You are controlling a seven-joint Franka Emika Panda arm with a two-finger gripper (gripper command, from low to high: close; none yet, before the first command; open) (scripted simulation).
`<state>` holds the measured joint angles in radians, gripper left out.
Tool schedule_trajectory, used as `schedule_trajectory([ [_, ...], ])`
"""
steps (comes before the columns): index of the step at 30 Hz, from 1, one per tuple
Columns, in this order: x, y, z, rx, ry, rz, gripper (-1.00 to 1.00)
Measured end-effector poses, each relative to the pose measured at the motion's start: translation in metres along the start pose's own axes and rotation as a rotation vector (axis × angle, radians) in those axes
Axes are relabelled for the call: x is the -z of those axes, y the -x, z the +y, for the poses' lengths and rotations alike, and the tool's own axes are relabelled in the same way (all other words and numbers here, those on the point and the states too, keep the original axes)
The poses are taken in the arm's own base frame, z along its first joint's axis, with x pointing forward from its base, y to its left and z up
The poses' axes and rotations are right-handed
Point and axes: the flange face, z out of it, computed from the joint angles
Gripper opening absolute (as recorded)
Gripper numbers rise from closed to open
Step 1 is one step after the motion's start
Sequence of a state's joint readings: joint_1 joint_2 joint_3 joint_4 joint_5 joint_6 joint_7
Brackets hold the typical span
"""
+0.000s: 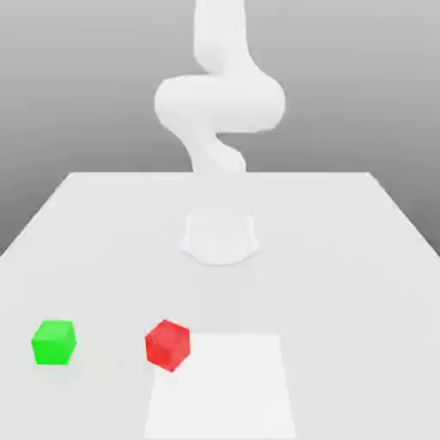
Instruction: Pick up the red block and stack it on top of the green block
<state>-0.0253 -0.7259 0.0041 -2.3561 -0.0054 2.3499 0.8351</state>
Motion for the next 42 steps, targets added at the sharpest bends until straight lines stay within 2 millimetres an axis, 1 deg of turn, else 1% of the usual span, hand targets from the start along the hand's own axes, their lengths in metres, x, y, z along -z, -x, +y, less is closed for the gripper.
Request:
schedule_trajectory([
  [2, -0.053, 0.004, 0.016, -0.045, 0.069, -0.038, 0.00],
  [4, -0.101, 0.011, 0.037, -0.090, 0.137, -0.075, 0.00],
  [6, -0.146, 0.021, 0.062, -0.136, 0.203, -0.111, 0.00],
  [9, -0.206, 0.041, 0.105, -0.207, 0.302, -0.165, 0.00],
  [11, -0.240, 0.059, 0.138, -0.257, 0.370, -0.203, 0.00],
  [13, -0.271, 0.081, 0.175, -0.310, 0.440, -0.242, 0.00],
  [15, -0.298, 0.107, 0.214, -0.367, 0.514, -0.283, 0.00],
  [17, -0.318, 0.137, 0.254, -0.425, 0.587, -0.326, 0.00],
  [18, -0.325, 0.147, 0.269, -0.448, 0.612, -0.338, 0.00],
  [19, -0.332, 0.155, 0.277, -0.454, 0.623, -0.346, 0.00],
  [24, -0.366, 0.179, 0.304, -0.463, 0.635, -0.352, 0.00],
  [25, -0.373, 0.184, 0.308, -0.463, 0.635, -0.352, -1.00],
  [30, -0.373, 0.184, 0.308, -0.464, 0.635, -0.351, -1.00],
  [31, -0.376, 0.186, 0.311, -0.463, 0.635, -0.351, -1.00],
  [33, -0.370, 0.182, 0.306, -0.464, 0.635, -0.351, -1.00],
  [39, -0.332, 0.159, 0.282, -0.461, 0.635, -0.352, -1.00],
  [40, -0.330, 0.153, 0.282, -0.455, 0.634, -0.354, -1.00],
  [42, -0.325, 0.131, 0.297, -0.480, 0.639, -0.345, -1.00],
])
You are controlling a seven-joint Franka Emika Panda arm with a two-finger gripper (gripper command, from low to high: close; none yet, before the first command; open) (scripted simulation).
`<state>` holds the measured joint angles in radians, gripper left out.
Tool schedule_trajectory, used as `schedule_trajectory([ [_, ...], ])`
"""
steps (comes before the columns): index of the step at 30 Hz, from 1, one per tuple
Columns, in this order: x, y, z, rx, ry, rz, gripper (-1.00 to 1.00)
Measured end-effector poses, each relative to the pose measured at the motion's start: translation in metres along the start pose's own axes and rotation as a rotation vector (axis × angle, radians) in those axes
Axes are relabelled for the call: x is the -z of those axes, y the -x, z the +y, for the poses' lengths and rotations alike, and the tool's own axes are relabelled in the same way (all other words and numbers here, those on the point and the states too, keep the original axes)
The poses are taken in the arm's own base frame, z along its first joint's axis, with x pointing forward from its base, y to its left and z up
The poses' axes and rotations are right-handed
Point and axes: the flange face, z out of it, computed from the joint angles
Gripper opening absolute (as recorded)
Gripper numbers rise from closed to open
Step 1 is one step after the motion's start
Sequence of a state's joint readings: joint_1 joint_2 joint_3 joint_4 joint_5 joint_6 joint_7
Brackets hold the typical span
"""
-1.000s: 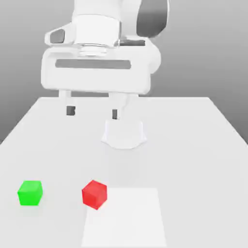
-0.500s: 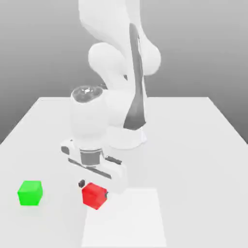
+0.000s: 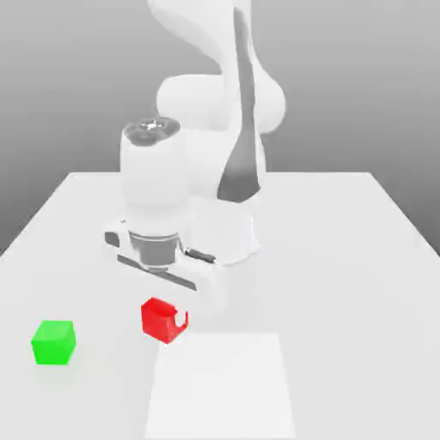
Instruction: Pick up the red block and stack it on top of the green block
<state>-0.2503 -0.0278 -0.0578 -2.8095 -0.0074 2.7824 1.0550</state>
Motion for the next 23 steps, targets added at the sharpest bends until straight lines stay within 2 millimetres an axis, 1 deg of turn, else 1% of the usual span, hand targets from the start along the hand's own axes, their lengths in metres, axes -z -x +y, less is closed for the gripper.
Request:
schedule_trajectory([
  [4, 0.009, -0.042, 0.009, -0.008, 0.001, 0.000, -1.00],
  [7, 0.015, -0.074, 0.020, -0.012, 0.001, -0.001, -1.00],
  [14, 0.030, -0.145, 0.056, -0.020, 0.000, -0.001, -1.00],
  [15, 0.026, -0.153, 0.063, -0.032, 0.000, -0.001, -1.00],
  [17, 0.008, -0.152, 0.058, -0.013, 0.000, -0.001, -1.00],
  [19, -0.015, -0.152, 0.057, -0.007, 0.000, -0.001, -1.00],
  [20, -0.026, -0.151, 0.057, -0.006, 0.000, -0.001, 1.00],
  [23, -0.026, -0.151, 0.057, -0.006, 0.000, -0.001, 1.00],
])
